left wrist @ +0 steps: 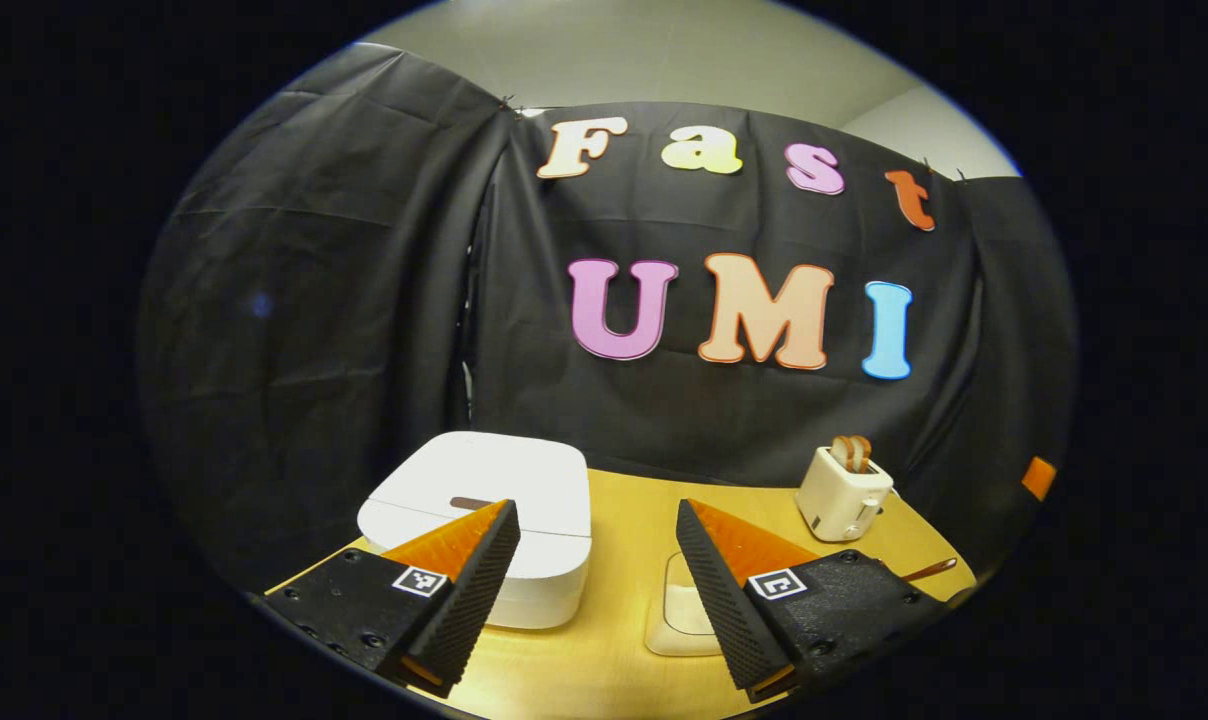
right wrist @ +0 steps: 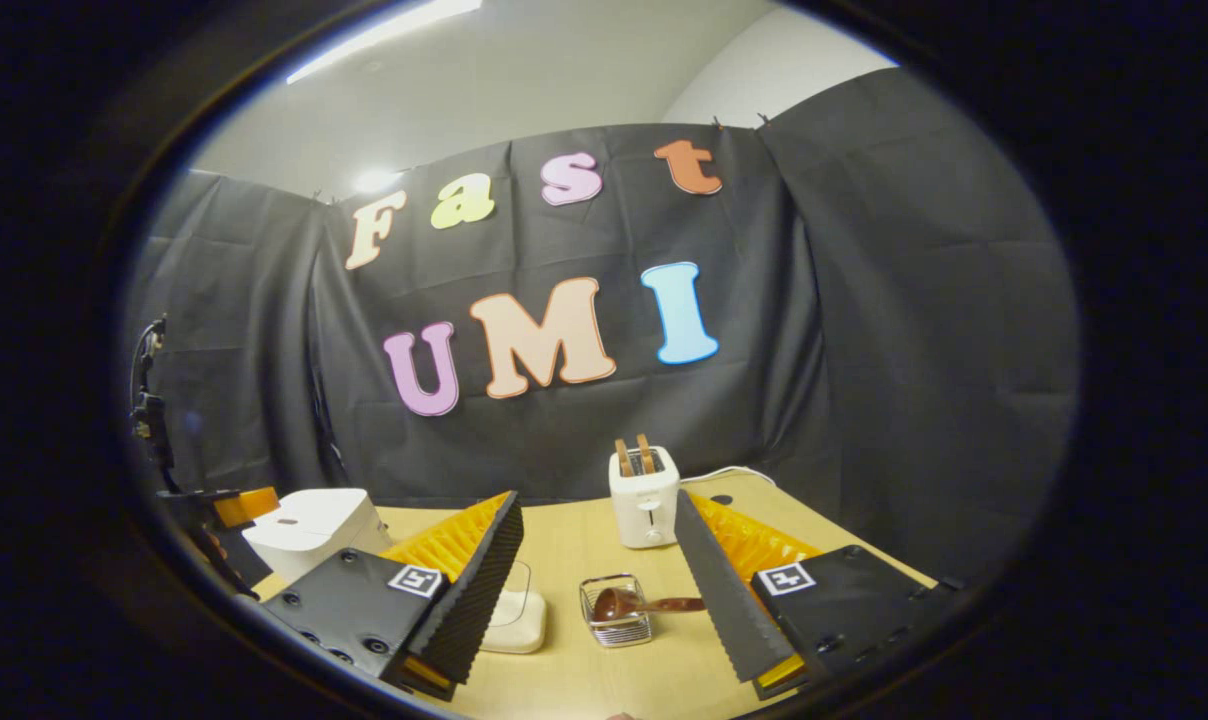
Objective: Close the left gripper, press the button to open the rice cooker; take a wooden spoon from the chopstick holder with the right hand, scoop a spoonful of rice and pour it into the rice cooker, then put the wooden spoon back into the chopstick holder.
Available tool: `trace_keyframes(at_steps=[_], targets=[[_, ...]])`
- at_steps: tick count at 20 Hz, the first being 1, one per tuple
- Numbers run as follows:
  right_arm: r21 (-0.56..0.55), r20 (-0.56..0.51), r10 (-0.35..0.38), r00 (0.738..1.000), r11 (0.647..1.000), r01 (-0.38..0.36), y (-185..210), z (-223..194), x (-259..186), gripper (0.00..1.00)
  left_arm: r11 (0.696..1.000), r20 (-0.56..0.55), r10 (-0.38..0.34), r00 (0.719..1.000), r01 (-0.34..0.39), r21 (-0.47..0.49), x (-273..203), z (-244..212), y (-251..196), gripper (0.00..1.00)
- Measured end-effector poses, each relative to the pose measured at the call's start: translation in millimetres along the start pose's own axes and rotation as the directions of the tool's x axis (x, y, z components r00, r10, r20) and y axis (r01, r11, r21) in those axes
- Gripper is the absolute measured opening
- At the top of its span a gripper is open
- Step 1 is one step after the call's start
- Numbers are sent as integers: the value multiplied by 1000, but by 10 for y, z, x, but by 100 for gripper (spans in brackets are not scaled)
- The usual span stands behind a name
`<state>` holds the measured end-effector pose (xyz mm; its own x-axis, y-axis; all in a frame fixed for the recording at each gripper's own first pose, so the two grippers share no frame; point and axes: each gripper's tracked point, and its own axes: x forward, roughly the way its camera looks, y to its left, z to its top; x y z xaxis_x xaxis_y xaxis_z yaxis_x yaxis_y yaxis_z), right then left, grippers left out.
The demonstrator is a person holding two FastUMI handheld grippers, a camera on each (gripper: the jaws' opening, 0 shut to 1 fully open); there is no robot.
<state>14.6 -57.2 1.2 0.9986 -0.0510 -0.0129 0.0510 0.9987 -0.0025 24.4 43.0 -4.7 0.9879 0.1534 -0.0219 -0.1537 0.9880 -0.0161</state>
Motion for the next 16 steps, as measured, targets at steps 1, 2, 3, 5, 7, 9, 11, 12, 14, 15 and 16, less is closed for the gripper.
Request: trace_keyframes(at_steps=[1, 2, 3, 5, 7, 9, 11, 12, 14, 15, 16], targets=[[-2, -2, -3, 1000, 1000, 3, -7, -7, 2, 99, 1000, -5, 13, 1000, -13, -9, 34, -19, 77, 92], [-4, -5, -7, 1000, 1000, 7, -12, -20, -1, 99, 1000, -10, 23, 1000, -23, -17, 71, -19, 168, 92], [-6, -7, -11, 1000, 1000, 11, -14, -16, 1, 99, 999, -15, 37, 999, -37, -18, 103, -38, 265, 91], [-10, -5, -18, 1000, 1000, 18, -8, -14, -3, 99, 998, -26, 62, 998, -62, -12, 178, -58, 442, 83], [-16, 0, -24, 1000, 1000, 24, 7, -7, -15, 99, 997, -39, 79, 996, -79, -10, 231, -82, 615, 54], [-21, 0, -28, 1000, 999, 28, 23, -23, -5, 99, 996, -48, 91, 995, -91, -5, 262, -103, 756, 50], [-23, 2, -35, 999, 999, 35, 36, -16, 0, 99, 995, -46, 96, 994, -96, 3, 303, -93, 865, 28], [-23, 3, -37, 999, 999, 37, 51, -17, -3, 99, 995, -41, 98, 994, -98, 7, 331, -77, 920, 25], [-29, 3, -43, 999, 999, 44, 53, -27, -2, 99, 996, -36, 92, 995, -92, 8, 428, -56, 1004, 0], [-34, 5, -49, 999, 998, 49, 50, -23, -5, 99, 997, -38, 81, 996, -81, 2, 438, -46, 1008, 0], [-39, 8, -54, 998, 998, 54, 44, -10, -4, 99, 997, -34, 72, 997, -72, 0, 461, -27, 1020, 0]])
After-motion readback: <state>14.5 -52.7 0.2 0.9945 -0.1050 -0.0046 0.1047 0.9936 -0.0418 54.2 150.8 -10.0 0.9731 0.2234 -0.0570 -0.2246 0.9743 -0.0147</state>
